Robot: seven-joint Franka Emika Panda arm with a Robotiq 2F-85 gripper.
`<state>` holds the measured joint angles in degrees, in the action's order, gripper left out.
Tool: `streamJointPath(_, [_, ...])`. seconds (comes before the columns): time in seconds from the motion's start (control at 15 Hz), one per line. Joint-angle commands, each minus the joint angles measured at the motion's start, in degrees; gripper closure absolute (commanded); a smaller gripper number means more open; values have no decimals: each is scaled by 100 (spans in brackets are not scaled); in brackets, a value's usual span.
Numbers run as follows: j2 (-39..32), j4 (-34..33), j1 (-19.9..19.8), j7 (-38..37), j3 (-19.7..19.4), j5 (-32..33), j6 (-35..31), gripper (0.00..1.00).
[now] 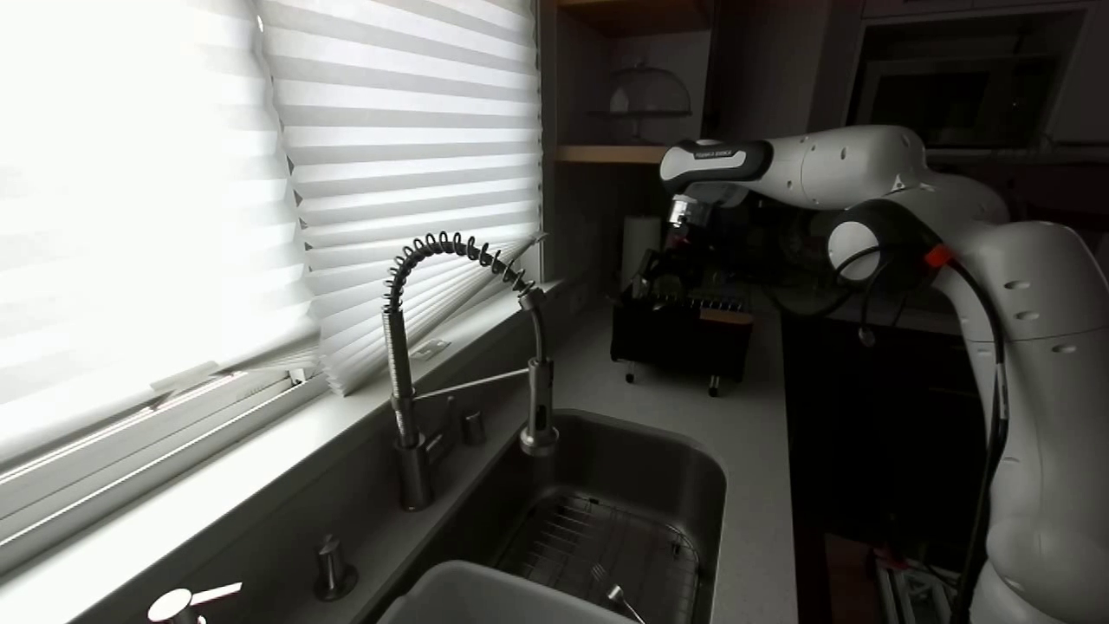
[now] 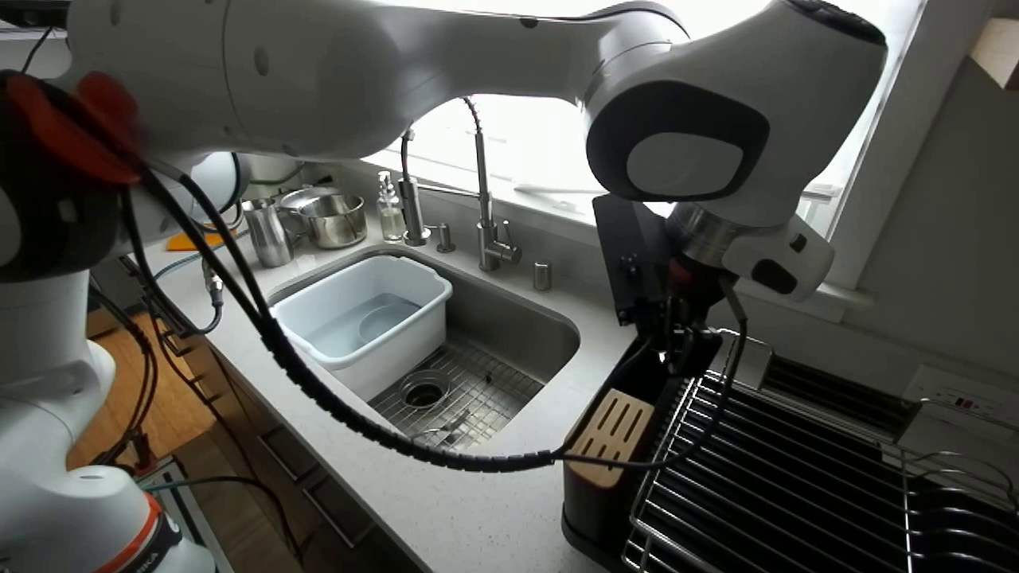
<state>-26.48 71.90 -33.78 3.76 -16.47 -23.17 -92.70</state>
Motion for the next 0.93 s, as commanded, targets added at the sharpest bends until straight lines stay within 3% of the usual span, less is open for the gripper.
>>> streamJointPath(0.0, [-66, -56, -95, 75, 79, -250, 52, 0])
streamJointPath(0.87, [-213, -348, 63, 18, 232, -427, -587, 0])
